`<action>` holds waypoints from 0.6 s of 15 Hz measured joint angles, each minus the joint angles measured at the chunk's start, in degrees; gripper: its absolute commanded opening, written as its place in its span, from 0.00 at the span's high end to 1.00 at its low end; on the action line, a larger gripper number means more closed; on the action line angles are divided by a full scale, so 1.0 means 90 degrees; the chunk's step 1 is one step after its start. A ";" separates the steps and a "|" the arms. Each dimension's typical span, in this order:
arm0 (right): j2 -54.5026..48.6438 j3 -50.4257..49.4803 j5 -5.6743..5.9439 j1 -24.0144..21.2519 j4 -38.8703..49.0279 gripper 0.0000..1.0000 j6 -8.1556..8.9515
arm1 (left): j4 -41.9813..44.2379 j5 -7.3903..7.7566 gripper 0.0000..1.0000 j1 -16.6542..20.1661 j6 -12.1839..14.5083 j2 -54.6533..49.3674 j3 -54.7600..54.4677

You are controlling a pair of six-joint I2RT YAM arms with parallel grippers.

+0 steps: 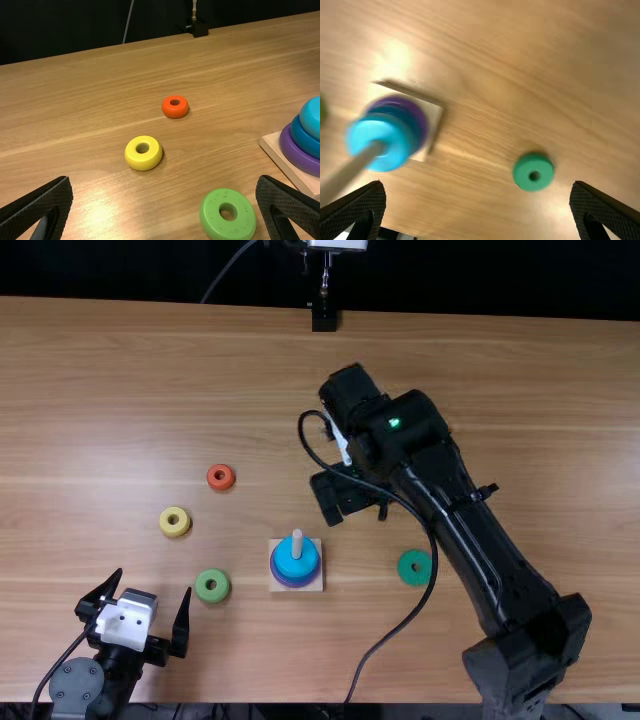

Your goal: Build the Hanoi tower: stack the rings onto the peg from bottom to top in this color order: purple, dark blue, light blue, dark green, light green, yellow, orange.

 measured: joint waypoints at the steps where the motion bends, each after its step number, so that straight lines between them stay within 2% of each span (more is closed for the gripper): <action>1: -0.0002 -0.0357 0.0126 -0.0153 0.0010 0.00 0.0245 | 0.0002 0.0002 0.00 0.0000 0.0002 0.0000 0.0000; 3: -0.0058 -0.1078 0.0376 -0.0359 0.0015 0.00 0.0668 | 0.0005 0.0005 0.00 -0.0002 0.0002 0.0000 0.0000; 4: -0.0163 -0.1474 0.0442 -0.0466 0.0114 0.00 0.0840 | 0.0002 0.0002 0.00 0.0000 0.0002 0.0000 0.0000; 7: -0.0848 -0.2589 0.0517 -0.0816 0.1494 0.00 0.1071 | 0.0000 0.0002 0.00 0.0000 0.0002 0.0000 0.0000; 9: -0.1491 -0.3461 0.0556 -0.0894 0.2448 0.00 0.1115 | 0.0000 0.0005 0.00 0.0000 0.0002 0.0000 0.0000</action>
